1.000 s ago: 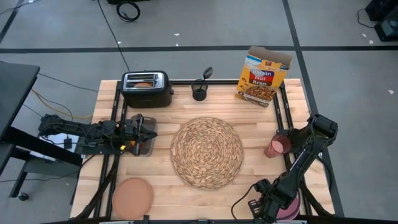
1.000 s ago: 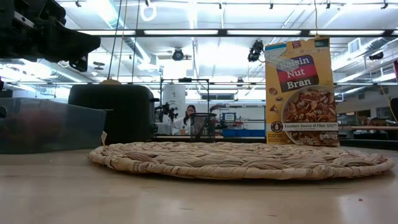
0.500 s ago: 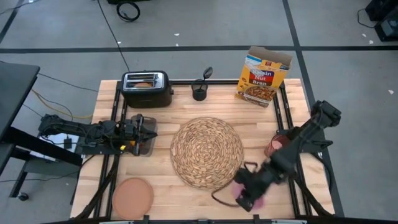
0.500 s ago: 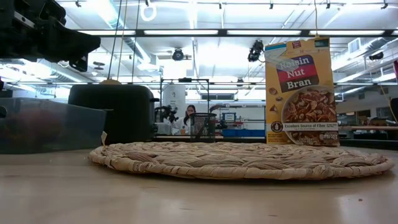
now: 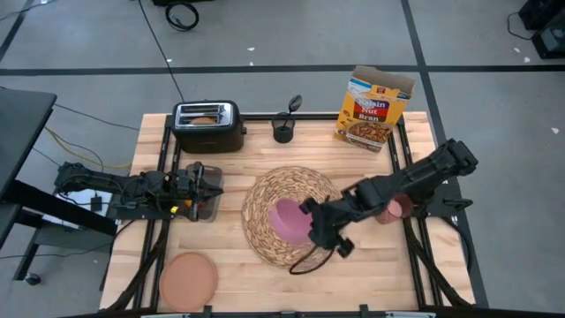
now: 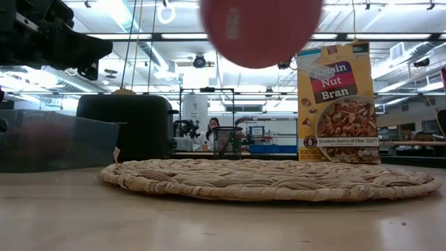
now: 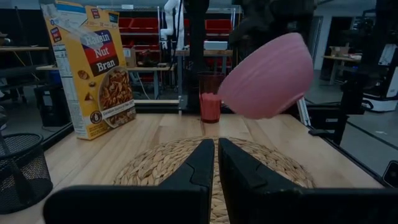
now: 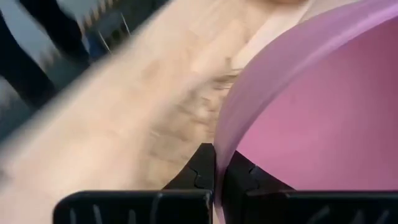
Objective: Arrange a breakfast setting
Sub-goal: Put the pink bowl at the center of the brown mat
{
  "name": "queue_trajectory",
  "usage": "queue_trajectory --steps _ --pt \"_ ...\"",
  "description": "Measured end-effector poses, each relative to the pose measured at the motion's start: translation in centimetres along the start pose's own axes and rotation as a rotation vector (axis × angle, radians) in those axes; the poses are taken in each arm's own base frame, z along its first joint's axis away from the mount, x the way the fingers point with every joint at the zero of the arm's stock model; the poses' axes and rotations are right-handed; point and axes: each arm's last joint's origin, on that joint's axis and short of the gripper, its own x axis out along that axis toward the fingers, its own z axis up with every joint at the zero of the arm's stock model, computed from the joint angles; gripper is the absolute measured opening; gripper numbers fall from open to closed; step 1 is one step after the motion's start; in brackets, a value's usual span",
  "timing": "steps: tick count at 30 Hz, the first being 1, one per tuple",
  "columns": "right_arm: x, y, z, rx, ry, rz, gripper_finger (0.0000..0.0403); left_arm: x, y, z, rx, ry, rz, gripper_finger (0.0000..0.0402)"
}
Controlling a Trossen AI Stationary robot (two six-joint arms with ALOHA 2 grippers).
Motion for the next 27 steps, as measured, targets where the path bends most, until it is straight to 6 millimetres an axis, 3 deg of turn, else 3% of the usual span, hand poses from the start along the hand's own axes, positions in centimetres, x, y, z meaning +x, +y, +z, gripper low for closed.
queue_trajectory --steps 5,12,20,27 --pt "1.7 -1.9 -2.1 -0.349 0.185 0.002 0.001 0.0 0.0 0.0 0.0 -0.002 0.0 0.003" --pt "4.2 -2.1 -4.6 -0.72 0.556 0.053 0.001 0.0 0.0 0.0 0.0 0.0 0.0 0.003" --pt "7.5 -2.2 -5.6 -0.712 0.581 0.152 0.001 0.0 0.0 0.0 0.0 0.0 0.0 0.003" --pt "8.3 -3.0 -6.0 -0.617 0.59 0.113 0.0011 0.0 0.0 0.0 0.0 -0.001 0.0 0.003"
